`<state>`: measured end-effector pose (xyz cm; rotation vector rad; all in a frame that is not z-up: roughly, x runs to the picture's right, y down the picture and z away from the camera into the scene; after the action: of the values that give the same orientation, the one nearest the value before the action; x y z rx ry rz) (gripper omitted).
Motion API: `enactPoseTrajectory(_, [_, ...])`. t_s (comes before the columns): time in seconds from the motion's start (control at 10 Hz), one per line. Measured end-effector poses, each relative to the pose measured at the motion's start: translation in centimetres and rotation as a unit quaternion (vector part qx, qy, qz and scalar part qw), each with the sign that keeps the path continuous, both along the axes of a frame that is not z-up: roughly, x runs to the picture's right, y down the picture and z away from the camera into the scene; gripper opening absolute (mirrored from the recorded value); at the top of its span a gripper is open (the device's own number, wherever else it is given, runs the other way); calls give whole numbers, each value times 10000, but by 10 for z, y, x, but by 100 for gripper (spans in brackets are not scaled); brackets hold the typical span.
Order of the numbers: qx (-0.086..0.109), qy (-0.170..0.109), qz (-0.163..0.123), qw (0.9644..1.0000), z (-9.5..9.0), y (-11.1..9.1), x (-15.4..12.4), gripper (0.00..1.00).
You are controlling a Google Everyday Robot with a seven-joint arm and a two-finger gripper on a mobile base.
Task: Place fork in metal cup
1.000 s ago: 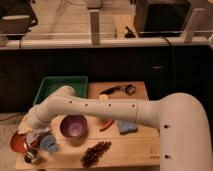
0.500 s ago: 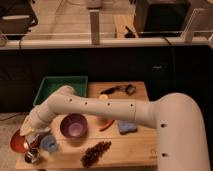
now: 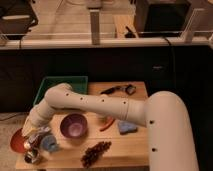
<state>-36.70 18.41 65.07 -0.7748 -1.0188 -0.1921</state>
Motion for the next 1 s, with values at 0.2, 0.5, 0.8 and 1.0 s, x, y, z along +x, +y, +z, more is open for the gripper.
enactPoseTrajectory(0.2, [5,-11,-193,9998,7,4,-3,0])
enactPoseTrajectory(0.5, [11,-90,-613,9981,15,10,-11,19])
enactPoseTrajectory(0.8, [54,-148,-930,9955,21,13,-18,47])
enactPoseTrajectory(1.0, [160,-162,-1004,9947,23,11,-18,70])
